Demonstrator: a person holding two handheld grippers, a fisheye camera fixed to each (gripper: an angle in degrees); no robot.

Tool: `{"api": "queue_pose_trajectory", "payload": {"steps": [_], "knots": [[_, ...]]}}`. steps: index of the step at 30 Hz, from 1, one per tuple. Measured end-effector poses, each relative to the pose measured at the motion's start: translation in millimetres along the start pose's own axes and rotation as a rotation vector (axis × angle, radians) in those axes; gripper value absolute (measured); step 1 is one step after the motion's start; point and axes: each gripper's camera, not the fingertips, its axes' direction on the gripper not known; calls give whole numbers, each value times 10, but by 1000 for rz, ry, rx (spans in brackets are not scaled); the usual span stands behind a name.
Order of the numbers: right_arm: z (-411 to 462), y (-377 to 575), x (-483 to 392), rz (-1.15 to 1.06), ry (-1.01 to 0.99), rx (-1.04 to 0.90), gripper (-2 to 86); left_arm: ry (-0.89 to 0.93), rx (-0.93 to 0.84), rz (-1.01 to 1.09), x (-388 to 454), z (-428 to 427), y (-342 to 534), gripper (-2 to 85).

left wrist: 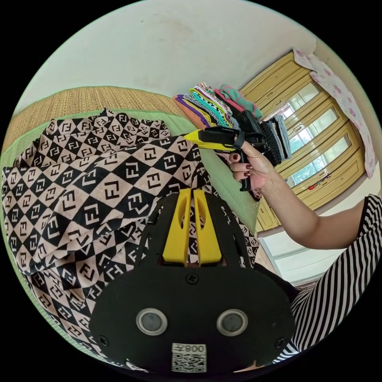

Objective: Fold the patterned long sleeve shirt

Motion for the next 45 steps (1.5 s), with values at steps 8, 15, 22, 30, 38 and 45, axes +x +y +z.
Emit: {"api": "queue_pose_trajectory", "payload": {"steps": [8, 15, 22, 30, 38, 45], "knots": [[459, 200, 316, 103, 67, -62, 16, -29, -127, -47, -247, 326, 32, 18], [466, 406, 125, 97, 109, -3, 24, 80, -125, -59, -380, 225, 101, 38], [883, 311, -795, -93, 150, -11, 22, -64, 81, -105, -637, -531, 130, 32], [2124, 419, -966, -132, 278, -234, 4, -119, 95, -376, -1429, -681, 399, 5], [2204, 660, -1562, -245, 337, -223, 1, -205, 246, -396, -1525, -1318, 615, 1], [2353, 813, -1691, -221, 332, -250, 1, -210, 276, -520, -1886, -1596, 924, 1]]}}
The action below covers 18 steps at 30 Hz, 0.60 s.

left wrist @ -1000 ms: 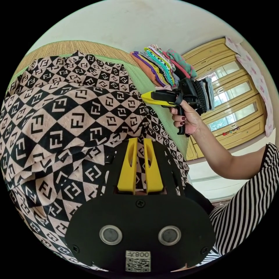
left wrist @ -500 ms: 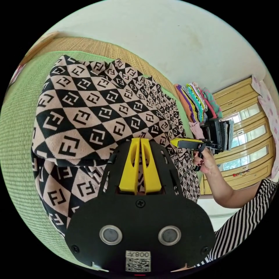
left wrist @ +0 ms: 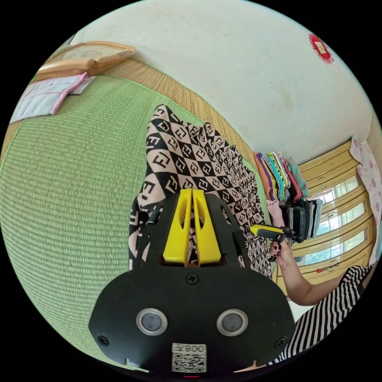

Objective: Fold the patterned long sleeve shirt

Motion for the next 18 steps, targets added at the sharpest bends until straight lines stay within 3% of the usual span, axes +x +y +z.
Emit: {"api": "queue_pose_trajectory", "payload": {"steps": [6, 10, 18], "knots": [[-391, -138, -133, 11, 70, 111, 1, -46, 110, 2, -196, -360, -145, 2], [-367, -308, 41, 99, 116, 87, 1, -123, 2, -49, -516, -243, -309, 1], [-838, -69, -336, 37, 40, 167, 0, 0, 32, 22, -610, -639, 5, 1]]}}
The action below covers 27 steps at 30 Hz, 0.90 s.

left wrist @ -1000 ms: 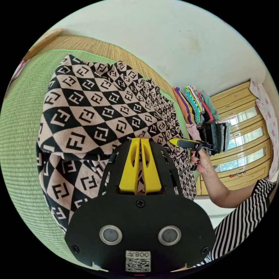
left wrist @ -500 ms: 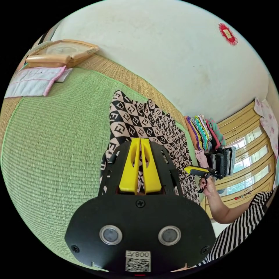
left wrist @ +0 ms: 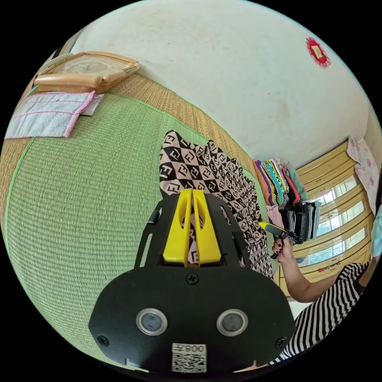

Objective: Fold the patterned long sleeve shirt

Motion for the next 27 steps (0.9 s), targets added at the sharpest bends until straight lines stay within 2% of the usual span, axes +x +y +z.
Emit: {"api": "queue_pose_trajectory", "payload": {"steps": [4, 7, 12, 19, 23, 27], "knots": [[176, 54, -127, -16, 39, -136, 0, -12, -93, -19, -189, -21, 239, 1], [-62, -35, -104, 26, -12, -103, 0, 99, -53, -83, -353, -184, 347, 1], [-657, 18, -166, 45, -59, -43, 1, 112, -76, -55, -427, -583, 594, 1], [-1620, 777, -46, 252, -156, 15, 5, 352, -163, -180, -778, -1094, 1396, 5], [-2068, 1298, -171, 348, -141, 18, 17, 315, -187, -266, -927, -1406, 1877, 16], [-2331, 1692, -233, 458, -99, -2, 49, 357, -141, -391, -1154, -1676, 2285, 53]]}}
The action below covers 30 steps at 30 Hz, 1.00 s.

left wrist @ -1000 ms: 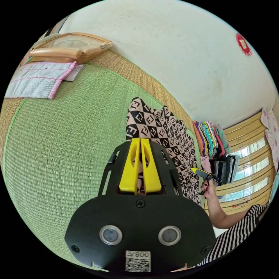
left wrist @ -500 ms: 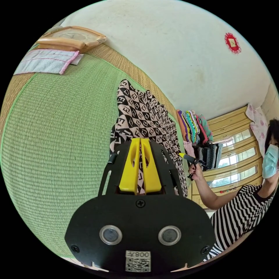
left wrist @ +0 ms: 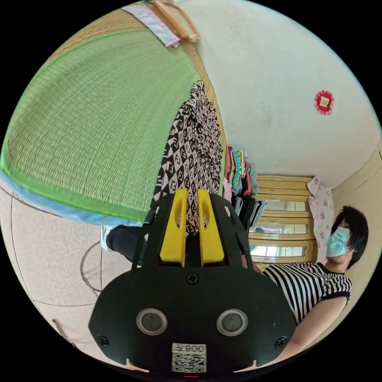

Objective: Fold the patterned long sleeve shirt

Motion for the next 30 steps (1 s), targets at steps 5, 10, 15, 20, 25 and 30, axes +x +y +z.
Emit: {"api": "queue_pose_trajectory", "payload": {"steps": [5, 10, 15, 20, 25, 30], "knots": [[-418, 468, 106, 121, -1, 80, 86, -37, -4, -142, -410, -281, 422, 102], [-565, 600, -15, 148, 10, 85, 103, -12, -14, -199, -651, -263, 614, 124], [-597, 509, -291, 128, 94, 31, 114, -91, -105, -160, -700, -147, 633, 131], [-601, 420, -502, 137, 124, 2, 116, -107, -134, -148, -779, -112, 641, 132], [-563, 391, -697, 147, 124, -14, 116, -132, -201, -129, -818, -20, 670, 127], [-524, 304, -887, 166, 123, -40, 107, -131, -219, -142, -908, 17, 754, 104]]}}
